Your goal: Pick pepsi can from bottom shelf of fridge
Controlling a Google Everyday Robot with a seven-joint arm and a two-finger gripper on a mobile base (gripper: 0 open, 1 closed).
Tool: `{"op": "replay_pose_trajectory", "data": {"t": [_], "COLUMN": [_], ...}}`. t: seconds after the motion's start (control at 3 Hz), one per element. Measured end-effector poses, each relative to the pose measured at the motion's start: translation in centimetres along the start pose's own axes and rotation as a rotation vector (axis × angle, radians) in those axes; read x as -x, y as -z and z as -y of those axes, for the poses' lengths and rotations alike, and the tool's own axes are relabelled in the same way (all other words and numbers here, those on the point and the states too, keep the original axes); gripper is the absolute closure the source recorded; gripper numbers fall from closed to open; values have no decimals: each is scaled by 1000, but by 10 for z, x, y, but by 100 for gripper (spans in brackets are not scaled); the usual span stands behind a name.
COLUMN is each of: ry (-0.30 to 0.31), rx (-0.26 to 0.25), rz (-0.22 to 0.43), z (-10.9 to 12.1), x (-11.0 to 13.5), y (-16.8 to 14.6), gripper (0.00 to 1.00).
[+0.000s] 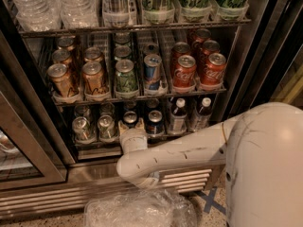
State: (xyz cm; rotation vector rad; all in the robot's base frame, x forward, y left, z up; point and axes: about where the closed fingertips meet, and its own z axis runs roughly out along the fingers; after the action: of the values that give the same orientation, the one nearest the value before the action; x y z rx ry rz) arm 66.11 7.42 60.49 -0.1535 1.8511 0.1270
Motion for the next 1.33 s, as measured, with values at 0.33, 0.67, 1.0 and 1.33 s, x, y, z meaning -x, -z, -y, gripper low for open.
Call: {"op": "replay_pose_trajectory", "data": {"t": [0.33, 0.67, 1.0, 1.33], "ry": [-2, -12, -23, -23], "rx": [-1, -2, -2, 5], "rz": [1, 25, 83, 149], "z": [0, 3, 8, 11], "x": [0, 6, 26, 48], "y": [0, 4, 17, 32], "gripper": [100, 100, 100, 100]}}
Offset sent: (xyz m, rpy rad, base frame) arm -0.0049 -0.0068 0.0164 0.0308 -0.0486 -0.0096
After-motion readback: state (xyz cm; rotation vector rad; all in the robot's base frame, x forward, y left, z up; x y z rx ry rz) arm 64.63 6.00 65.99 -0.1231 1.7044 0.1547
